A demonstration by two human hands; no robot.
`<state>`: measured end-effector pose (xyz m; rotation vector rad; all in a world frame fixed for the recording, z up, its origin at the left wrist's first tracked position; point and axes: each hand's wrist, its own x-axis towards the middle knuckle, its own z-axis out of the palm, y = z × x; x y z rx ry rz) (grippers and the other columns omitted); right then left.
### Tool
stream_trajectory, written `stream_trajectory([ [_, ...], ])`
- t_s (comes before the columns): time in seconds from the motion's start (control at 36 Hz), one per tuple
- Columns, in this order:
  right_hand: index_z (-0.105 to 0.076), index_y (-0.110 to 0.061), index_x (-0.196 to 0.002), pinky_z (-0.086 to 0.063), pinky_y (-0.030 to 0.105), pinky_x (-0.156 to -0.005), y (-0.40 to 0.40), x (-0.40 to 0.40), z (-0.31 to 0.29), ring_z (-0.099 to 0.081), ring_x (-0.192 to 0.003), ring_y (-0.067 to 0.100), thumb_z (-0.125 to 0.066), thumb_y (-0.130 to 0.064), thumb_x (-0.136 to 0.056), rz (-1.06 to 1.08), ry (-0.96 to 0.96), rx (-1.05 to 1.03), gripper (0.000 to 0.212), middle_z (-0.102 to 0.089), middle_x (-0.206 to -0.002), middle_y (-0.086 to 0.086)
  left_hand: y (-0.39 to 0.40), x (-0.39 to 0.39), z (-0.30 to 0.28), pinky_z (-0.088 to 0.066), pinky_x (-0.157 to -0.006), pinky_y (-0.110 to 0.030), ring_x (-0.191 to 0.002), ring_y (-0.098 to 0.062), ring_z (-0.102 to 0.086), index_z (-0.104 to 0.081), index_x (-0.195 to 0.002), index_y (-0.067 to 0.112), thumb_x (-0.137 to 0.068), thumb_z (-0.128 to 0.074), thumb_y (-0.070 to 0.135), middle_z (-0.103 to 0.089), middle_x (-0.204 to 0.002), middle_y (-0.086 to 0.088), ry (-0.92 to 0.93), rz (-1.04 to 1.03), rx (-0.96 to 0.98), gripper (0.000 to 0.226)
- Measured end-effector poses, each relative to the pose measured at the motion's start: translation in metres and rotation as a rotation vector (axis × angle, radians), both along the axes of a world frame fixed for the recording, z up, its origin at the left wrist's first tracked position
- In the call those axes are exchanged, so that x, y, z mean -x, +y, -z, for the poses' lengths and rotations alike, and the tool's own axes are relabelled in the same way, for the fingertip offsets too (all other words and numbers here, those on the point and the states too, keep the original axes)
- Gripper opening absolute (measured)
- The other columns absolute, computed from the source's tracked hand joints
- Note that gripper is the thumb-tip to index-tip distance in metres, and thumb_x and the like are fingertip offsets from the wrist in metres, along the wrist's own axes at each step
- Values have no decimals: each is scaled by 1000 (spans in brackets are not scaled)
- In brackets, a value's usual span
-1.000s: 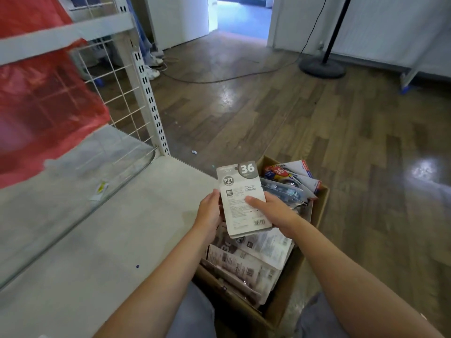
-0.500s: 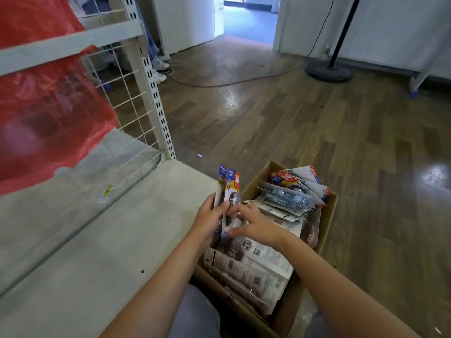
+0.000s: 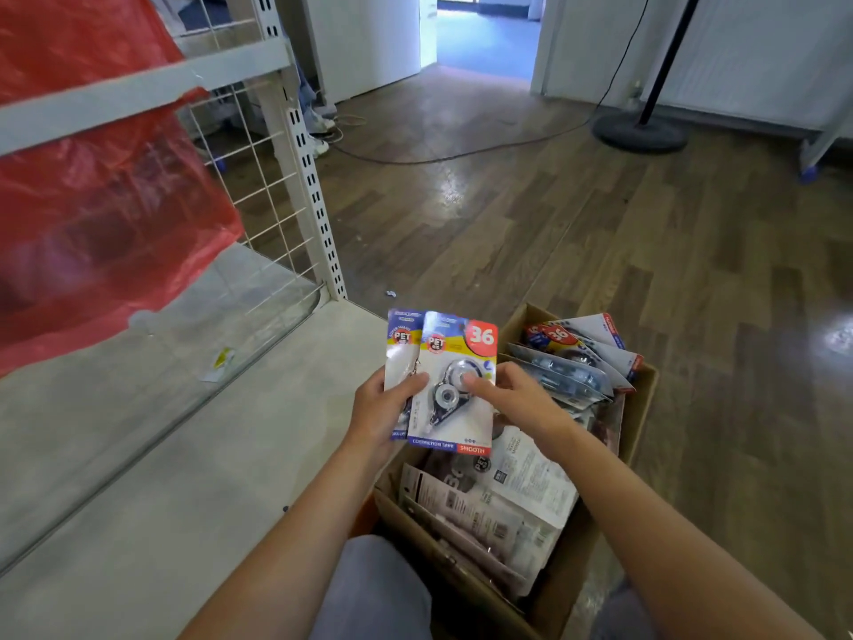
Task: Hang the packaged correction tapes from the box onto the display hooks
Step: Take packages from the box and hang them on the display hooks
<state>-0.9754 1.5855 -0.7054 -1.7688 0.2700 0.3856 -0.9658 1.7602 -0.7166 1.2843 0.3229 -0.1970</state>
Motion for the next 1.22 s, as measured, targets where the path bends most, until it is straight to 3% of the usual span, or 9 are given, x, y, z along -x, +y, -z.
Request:
stream_trajectory([
  [0.14,-49,-15,-123,-56,46,-85,4,-6,17,-68,-99,18,-89,-48,-52,53,-9,-59,88,-68,-112,-1,-5,4,3,-57,-60,-28,-71,-18,-71,-67,-98,10,-86,-64,4,-73,-91,-10,-10,30,15,14],
  [0.31,-40,-9,-116,-48,40,-87,3,-16,10,-56,-99,24,-76,-16,-79,375,-74,101,52,-59,-110,6,14,2,11,-56,-71,-32,-85,-23,-68,-63,-114,9,-88,-64,13,-69,-105,-12,57,-89,-83,26],
  [0.47,-44,-14,-114,-47,37,-90,22,9,-8,-59,-104,24,-73,-9,-80,343,75,61,44,-62,-113,6,22,16,-35,-56,-74,-34,-86,-25,-69,-65,-105,15,-87,-66,17,-72,-99,-7,150,-68,-124,18],
  [0.64,-49,-23,-106,-49,37,-88,17,23,-96,-61,-100,21,-74,-6,-78,254,171,-47,41,-64,-106,2,16,25,-123,-56,-68,-31,-84,-24,-69,-63,-95,21,-86,-68,17,-72,-97,-5,201,-7,-275,10],
  [0.75,-50,-18,-105,-45,21,-68,8,29,-167,-60,-88,12,-68,3,-81,205,200,-107,36,-64,-103,2,9,30,-188,-58,-70,-36,-78,-22,-71,-63,-90,23,-85,-71,21,-72,-89,-1,270,42,-370,10],
  [0.86,-50,-28,-84,-49,34,-88,2,40,-240,-60,-91,15,-63,9,-83,200,239,-130,39,-63,-95,-1,-1,36,-259,-57,-68,-35,-76,-20,-70,-64,-90,20,-84,-72,22,-72,-87,-1,305,74,-406,10],
  [0.97,-55,-22,-99,-47,40,-95,-4,49,-305,-60,-104,20,-67,3,-81,234,256,-165,33,-66,-112,3,-7,38,-334,-51,-60,-28,-74,-18,-68,-63,-91,19,-85,-70,19,-71,-89,-3,311,139,-440,9],
  [1.08,-50,-12,-110,-45,25,-69,-10,52,-370,-58,-93,17,-64,2,-84,263,258,-170,32,-63,-102,4,-11,37,-407,-52,-66,-29,-77,-19,-66,-64,-101,11,-82,-69,7,-70,-98,-10,319,211,-490,19],
  [1.22,-42,-13,-114,-50,40,-87,-20,49,-436,-59,-104,28,-66,-4,-82,306,214,-140,40,-61,-111,11,-26,36,-486,-47,-49,-17,-68,-12,-59,-61,-102,7,-84,-63,-2,-68,-90,-7,204,264,-579,20],
])
